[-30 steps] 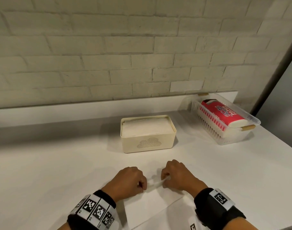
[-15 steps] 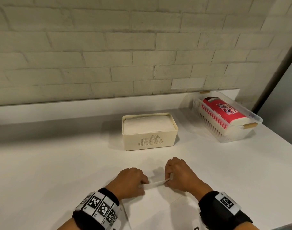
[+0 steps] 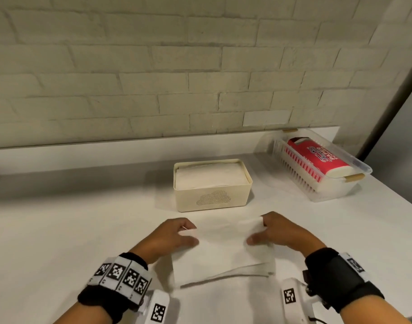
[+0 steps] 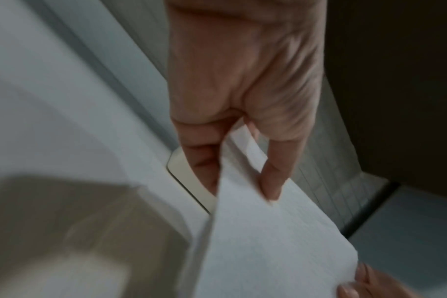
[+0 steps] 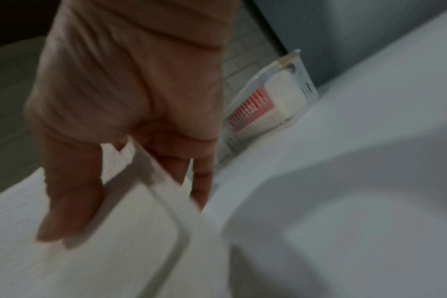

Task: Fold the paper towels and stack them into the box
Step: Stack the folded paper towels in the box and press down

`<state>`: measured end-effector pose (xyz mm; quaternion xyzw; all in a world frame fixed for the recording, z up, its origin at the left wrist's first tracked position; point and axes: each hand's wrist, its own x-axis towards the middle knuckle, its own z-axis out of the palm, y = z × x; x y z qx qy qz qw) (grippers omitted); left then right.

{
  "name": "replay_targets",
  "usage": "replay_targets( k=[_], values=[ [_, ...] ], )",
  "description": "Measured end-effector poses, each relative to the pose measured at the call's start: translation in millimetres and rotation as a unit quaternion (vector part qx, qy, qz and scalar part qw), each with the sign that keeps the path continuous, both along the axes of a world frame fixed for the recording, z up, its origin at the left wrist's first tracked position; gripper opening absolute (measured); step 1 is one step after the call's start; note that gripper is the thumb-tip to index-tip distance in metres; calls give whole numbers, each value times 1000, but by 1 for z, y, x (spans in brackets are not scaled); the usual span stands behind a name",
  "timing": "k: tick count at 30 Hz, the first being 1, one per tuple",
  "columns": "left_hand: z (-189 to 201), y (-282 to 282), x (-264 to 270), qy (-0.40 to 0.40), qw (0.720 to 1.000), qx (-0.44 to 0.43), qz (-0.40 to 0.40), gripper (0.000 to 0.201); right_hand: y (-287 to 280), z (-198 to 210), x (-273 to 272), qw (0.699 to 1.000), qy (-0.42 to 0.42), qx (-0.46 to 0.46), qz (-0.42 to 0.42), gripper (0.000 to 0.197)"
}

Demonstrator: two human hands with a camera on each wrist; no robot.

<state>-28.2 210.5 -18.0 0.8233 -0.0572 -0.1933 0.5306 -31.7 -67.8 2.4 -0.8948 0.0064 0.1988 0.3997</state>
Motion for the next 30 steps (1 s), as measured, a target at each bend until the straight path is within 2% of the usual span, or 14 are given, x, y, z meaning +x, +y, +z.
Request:
replay_targets(
  k=[3,6,9,12,16,19,25,30],
  values=[
    [-5,7,8,75,990,-86,86,17,-1,-1,0,986,28,137,-89,24],
    [-9,6,9,153,961,-175,147,27,5,-8,1,962,58,229,-138,23],
    [-12,2,5,238,939,-205,141,37,11,-18,3,935,91,290,-184,20],
    [-18,-1,2,252,946,-174,107,60,14,-25,4,925,111,303,-201,18],
    [-13,-5,7,192,954,-187,132,29,11,-25,6,924,110,299,-211,22],
    [10,-8,19,114,965,-191,140,28,8,-12,19,926,70,308,-208,29],
    [59,-15,72,-32,970,-152,185,29,16,40,69,923,-85,269,-260,24],
    [70,-18,123,-79,966,-102,223,31,25,63,113,928,-166,201,-268,29]
  ],
)
